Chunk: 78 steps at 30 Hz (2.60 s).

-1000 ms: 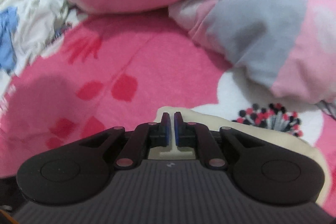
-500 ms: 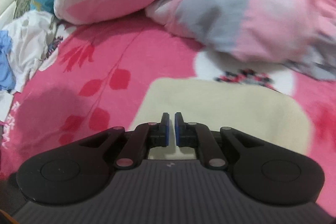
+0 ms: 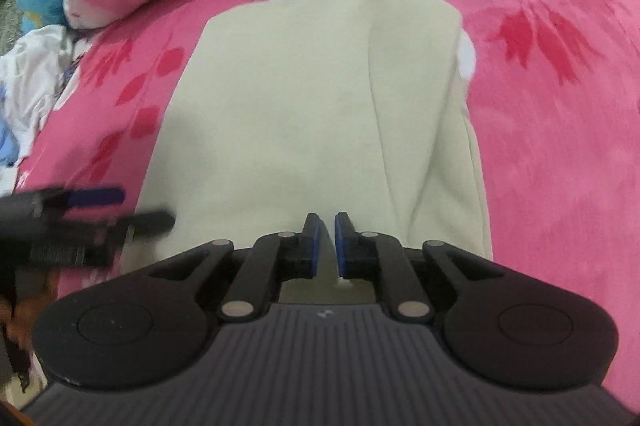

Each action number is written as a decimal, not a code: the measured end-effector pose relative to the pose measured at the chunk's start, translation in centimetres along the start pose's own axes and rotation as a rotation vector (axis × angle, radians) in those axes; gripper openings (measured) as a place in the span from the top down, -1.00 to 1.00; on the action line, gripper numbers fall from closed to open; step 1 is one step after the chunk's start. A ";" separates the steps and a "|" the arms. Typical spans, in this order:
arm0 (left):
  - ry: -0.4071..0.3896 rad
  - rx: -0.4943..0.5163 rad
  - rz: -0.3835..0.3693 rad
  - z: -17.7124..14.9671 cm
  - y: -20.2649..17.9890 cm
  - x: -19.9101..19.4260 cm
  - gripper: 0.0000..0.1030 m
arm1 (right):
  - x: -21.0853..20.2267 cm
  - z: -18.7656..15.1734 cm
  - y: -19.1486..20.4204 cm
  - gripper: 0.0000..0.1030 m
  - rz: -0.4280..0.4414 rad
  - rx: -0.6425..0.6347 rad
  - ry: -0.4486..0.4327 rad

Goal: Fold clothes

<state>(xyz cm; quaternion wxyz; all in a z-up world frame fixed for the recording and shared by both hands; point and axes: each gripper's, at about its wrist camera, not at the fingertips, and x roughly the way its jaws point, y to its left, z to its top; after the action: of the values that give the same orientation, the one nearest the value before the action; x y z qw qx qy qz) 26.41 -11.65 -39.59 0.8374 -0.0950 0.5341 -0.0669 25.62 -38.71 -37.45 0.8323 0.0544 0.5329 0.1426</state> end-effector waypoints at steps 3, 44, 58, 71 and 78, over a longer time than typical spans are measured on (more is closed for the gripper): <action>0.014 -0.008 0.015 0.2 -0.4 0.1 -0.95 | -1.9 -2.7 -1.1 0.83 0.006 -0.012 -0.020; 0.066 0.072 -0.047 2.3 -0.7 0.1 -0.90 | -1.6 -8.9 -13.8 0.84 0.399 0.849 0.023; 0.147 0.116 -0.111 3.6 0.1 0.6 -0.88 | -4.2 -9.9 -14.5 0.46 0.376 0.953 -0.095; 0.168 -0.057 -0.241 3.7 2.1 -0.5 -0.78 | -2.1 -4.8 -15.1 -0.09 0.302 0.823 -0.118; 0.237 -0.104 -0.333 2.9 2.3 1.6 -0.79 | 0.2 -3.5 -14.6 -0.49 0.348 0.729 -0.027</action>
<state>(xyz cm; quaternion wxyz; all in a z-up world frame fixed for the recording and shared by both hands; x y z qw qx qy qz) 29.71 -9.49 -40.29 0.7402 -0.2164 0.6083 -0.1876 25.14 -52.75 -42.67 0.7288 0.4373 0.5205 0.0821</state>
